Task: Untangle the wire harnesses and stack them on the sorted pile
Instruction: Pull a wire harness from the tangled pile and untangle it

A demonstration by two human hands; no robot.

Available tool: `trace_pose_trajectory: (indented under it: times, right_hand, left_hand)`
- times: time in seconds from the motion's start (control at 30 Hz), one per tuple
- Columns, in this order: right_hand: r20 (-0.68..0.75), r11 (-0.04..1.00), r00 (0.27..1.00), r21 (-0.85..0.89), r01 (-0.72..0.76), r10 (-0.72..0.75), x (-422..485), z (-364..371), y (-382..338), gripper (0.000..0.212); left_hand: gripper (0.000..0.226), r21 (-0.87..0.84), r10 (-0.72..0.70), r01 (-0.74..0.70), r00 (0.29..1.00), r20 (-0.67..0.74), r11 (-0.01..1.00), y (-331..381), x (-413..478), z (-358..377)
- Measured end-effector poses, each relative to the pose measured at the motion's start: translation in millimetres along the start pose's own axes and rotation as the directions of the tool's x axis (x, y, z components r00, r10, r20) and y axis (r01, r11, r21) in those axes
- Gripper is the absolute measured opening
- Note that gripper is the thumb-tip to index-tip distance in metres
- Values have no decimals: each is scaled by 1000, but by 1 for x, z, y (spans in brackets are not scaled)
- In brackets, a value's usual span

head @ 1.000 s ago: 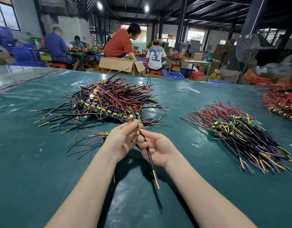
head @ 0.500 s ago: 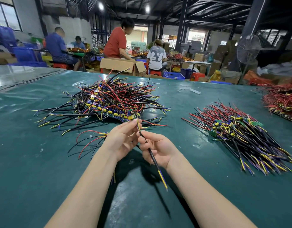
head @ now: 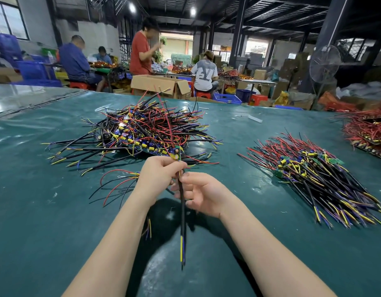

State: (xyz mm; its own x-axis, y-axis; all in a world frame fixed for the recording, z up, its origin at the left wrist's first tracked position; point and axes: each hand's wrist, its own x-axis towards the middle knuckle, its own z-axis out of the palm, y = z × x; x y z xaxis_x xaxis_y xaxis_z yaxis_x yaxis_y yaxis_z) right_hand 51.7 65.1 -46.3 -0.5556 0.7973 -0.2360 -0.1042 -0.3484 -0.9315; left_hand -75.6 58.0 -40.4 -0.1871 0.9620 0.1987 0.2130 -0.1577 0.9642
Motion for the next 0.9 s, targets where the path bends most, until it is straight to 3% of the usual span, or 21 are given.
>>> trace_pose_trajectory:
  times: [0.1, 0.17, 0.23, 0.37, 0.6, 0.73, 0.9]
  right_hand:
    - [-206, 954, 951, -242, 179, -231, 3, -5, -2, 10]
    - [-239, 937, 914, -206, 283, -328, 4, -8, -4, 9]
    - [-249, 921, 889, -182, 345, -383, 4, -10, -6, 12]
    - [-288, 892, 853, -262, 368, -436, 7, -12, -5, 23]
    - [-273, 922, 881, -78, 380, -386, 8, -19, -3, 15]
    - [-250, 937, 910, 35, 349, -330, 8, -23, 0, 12]
    - [-160, 910, 910, 105, 402, -383, 8, -24, 0, 14]
  left_hand:
    - [30, 256, 39, -63, 994, 100, 965, 0, -1, -4]
    - [38, 283, -29, -31, 979, 202, 959, -2, -4, -5]
    - [30, 304, -90, 2, 958, 274, 953, -3, -7, -2]
    - [13, 146, -155, 121, 956, 250, 982, -5, -8, 2]
    - [17, -67, -234, 281, 890, 391, 957, -6, -10, 2]
    - [22, -143, -258, 325, 899, 355, 935, -7, -10, 6]
    - [24, -206, -274, 340, 917, 290, 918, -3, -11, 14]
